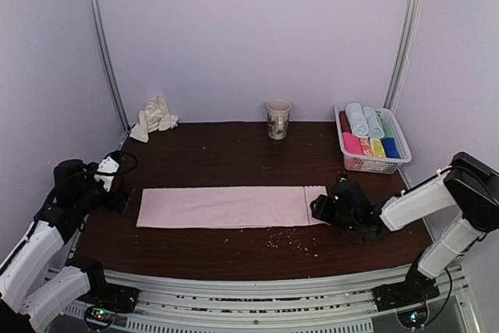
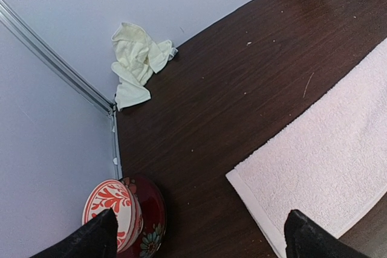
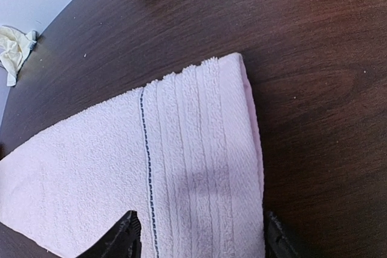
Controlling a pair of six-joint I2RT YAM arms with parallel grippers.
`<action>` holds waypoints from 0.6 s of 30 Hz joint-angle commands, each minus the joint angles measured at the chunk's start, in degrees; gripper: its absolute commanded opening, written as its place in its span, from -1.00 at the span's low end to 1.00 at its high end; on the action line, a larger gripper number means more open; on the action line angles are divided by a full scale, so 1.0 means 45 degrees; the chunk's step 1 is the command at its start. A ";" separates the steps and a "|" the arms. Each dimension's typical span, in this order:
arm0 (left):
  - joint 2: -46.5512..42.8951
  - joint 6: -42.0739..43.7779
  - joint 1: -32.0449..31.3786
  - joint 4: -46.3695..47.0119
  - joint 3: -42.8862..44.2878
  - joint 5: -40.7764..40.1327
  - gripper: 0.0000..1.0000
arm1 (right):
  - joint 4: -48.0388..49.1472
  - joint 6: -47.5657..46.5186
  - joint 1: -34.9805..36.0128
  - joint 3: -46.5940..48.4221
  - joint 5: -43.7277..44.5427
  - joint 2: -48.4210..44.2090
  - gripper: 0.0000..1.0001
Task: Roll the towels
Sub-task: Pick up the towel from the center of the board.
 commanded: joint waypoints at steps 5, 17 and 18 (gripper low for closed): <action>-0.0363 0.0131 0.0089 0.0341 -0.0095 0.0084 0.96 | -0.1576 0.0686 0.0326 0.0196 0.0589 0.0936 0.04; -0.0367 0.0178 0.0078 0.0341 -0.0097 0.0054 0.96 | -0.2678 0.0679 0.0331 0.0503 0.2007 0.0523 -0.84; -0.0366 0.0186 0.0085 0.0340 -0.0097 0.0049 0.96 | -0.2898 0.0590 0.0331 0.0580 0.2209 0.0392 -0.91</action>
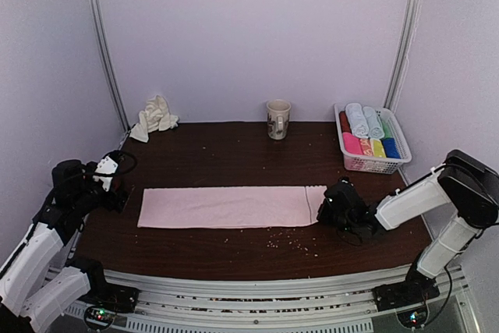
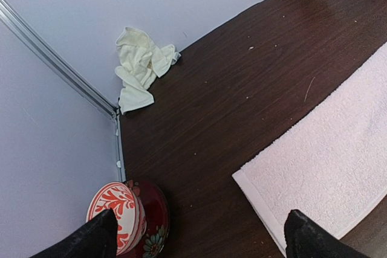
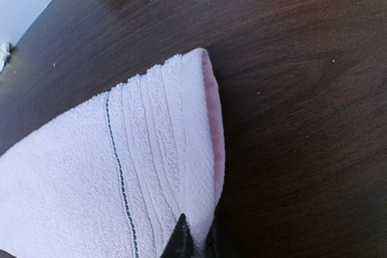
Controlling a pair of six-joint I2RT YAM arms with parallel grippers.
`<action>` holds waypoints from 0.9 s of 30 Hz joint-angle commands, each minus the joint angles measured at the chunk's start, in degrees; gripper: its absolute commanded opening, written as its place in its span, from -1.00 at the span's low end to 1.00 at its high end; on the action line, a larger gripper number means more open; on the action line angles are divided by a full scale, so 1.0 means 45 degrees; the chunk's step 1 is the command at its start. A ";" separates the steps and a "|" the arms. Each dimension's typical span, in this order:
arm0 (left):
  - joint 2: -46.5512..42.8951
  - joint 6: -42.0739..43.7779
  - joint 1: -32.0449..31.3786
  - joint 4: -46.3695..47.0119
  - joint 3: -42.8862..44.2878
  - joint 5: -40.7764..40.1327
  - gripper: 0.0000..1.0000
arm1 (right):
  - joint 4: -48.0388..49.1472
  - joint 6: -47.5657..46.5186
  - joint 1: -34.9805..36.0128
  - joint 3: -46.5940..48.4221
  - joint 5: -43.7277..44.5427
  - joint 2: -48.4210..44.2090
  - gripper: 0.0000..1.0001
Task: Roll the towels
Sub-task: Pick up the towel from the center of the board, then fold the towel at the center of the board.
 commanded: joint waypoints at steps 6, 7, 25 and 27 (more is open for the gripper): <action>-0.0031 0.0163 0.0083 0.0365 -0.0078 -0.0027 0.96 | -0.3018 -0.0649 -0.0524 0.0102 0.1270 -0.1465 -1.00; -0.0026 0.0162 0.0090 0.0360 -0.0088 -0.0030 0.96 | -0.3099 -0.0753 -0.0698 -0.0035 0.1263 -0.1783 -1.00; 0.0059 0.0156 0.0091 0.0399 -0.0073 -0.0165 0.96 | -0.4507 -0.3097 -0.2661 0.0093 -0.0725 -0.6945 -1.00; 0.0062 0.0154 0.0083 0.0399 -0.0074 -0.0167 0.96 | -0.4518 -0.3230 -0.2180 0.0492 -0.0956 -0.6773 -1.00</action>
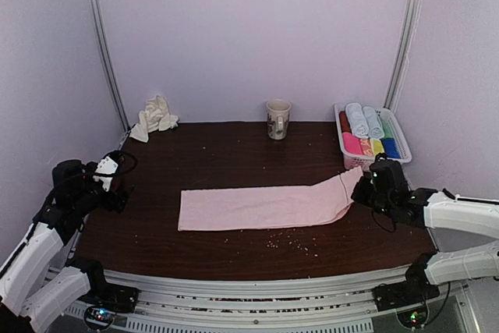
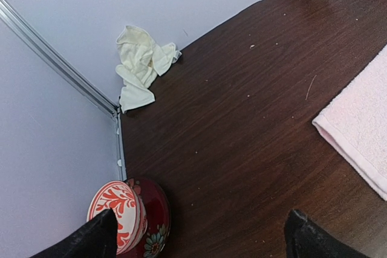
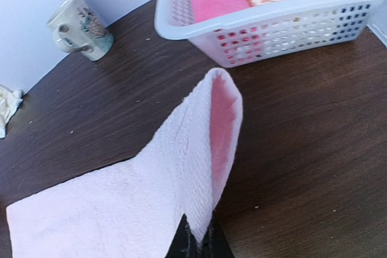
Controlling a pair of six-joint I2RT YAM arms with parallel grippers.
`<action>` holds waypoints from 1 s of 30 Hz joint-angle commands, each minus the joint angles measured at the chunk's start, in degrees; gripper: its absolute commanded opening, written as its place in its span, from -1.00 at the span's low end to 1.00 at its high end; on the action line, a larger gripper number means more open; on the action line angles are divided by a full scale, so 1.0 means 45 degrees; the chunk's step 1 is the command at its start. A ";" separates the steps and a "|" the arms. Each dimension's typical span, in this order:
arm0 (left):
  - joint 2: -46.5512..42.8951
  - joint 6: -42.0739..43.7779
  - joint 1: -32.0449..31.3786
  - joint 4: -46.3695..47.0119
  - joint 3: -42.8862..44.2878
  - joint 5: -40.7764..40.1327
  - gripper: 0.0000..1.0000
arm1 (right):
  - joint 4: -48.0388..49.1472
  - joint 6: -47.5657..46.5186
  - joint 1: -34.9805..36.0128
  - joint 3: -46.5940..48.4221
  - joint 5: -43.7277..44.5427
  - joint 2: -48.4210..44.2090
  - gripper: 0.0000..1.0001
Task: Roll the towels
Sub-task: Fold the towel at the center of the board.
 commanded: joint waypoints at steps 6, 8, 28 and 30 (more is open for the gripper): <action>0.0046 0.0092 0.0075 0.0418 -0.0078 -0.0109 0.96 | 0.0385 -0.0781 0.2405 0.2183 -0.0838 0.1353 -1.00; 0.0076 0.0100 0.0084 0.0418 -0.0064 -0.0099 0.96 | 0.0482 -0.0822 0.2997 0.2743 -0.0655 0.2001 -1.00; 0.0056 0.0119 0.0077 0.0434 -0.0103 -0.0119 0.96 | 0.0795 -0.1406 0.6031 0.8630 -0.0319 0.7696 -1.00; 0.0059 0.0126 0.0083 0.0439 -0.0102 -0.0133 0.96 | 0.0761 -0.1481 0.6301 0.9205 -0.0364 0.8214 -1.00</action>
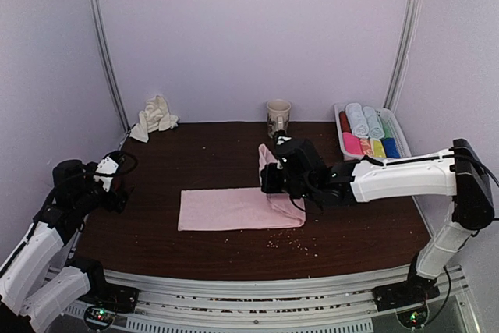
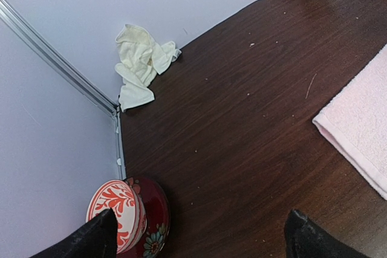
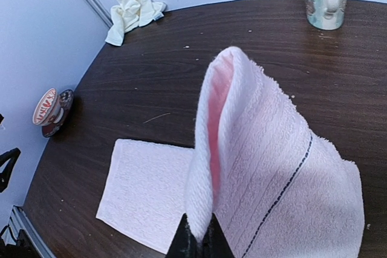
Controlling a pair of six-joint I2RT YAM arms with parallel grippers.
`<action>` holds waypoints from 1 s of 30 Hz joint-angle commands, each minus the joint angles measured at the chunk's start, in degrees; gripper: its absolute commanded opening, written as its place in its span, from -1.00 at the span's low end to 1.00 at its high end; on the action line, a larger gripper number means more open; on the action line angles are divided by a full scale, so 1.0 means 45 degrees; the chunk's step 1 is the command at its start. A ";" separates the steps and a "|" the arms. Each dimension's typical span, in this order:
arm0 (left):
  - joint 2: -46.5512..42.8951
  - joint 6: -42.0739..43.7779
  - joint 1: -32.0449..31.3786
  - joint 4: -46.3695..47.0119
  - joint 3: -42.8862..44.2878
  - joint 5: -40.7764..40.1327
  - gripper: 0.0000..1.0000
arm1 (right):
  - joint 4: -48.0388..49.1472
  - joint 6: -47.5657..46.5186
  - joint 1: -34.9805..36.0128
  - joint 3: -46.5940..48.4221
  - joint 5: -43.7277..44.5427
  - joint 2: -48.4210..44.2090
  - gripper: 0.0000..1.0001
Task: Roll the towels
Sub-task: Fold the towel at the center of the board.
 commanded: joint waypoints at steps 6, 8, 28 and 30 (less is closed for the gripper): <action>-0.0043 0.0136 0.0087 0.0418 -0.0103 -0.0086 0.96 | 0.0047 -0.0362 0.1104 0.2688 0.0065 0.2231 -1.00; -0.0064 0.0136 0.0075 0.0418 -0.0102 -0.0097 0.95 | 0.0012 -0.0377 0.1237 0.3174 -0.0017 0.2643 -1.00; -0.0070 0.0145 0.0075 0.0418 -0.0124 -0.0058 0.96 | 0.0118 -0.0387 0.1812 0.5716 -0.0347 0.6164 -1.00; -0.0068 0.0157 0.0098 0.0418 -0.0127 -0.0061 0.96 | 0.0176 -0.0372 0.1830 0.5781 -0.0357 0.6292 -1.00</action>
